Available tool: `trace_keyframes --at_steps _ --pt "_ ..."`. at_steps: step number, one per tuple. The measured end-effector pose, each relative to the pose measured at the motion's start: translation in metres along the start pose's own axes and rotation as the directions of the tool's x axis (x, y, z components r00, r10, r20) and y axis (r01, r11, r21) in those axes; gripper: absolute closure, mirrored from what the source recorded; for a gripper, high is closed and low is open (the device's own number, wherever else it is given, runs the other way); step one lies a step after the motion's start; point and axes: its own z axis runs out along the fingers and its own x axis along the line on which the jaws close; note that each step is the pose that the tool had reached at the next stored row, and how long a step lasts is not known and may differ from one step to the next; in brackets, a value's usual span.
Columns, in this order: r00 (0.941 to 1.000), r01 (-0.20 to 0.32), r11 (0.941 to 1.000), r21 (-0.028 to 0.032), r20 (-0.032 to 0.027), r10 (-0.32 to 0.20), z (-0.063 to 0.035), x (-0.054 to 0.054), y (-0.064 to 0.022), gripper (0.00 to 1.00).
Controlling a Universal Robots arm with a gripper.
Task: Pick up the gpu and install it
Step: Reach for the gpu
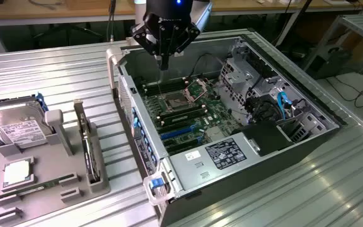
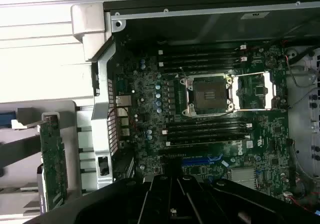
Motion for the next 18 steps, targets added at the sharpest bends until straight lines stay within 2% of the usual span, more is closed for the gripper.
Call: trace_keyframes --at_steps 10,18 --pt "1.0000 0.000 1.0000 0.0000 0.0001 0.000 -0.0004 0.017 -0.0013 0.89" --pt "1.0000 0.000 1.0000 0.0000 0.0000 0.000 -0.0006 0.023 -0.0017 0.89"
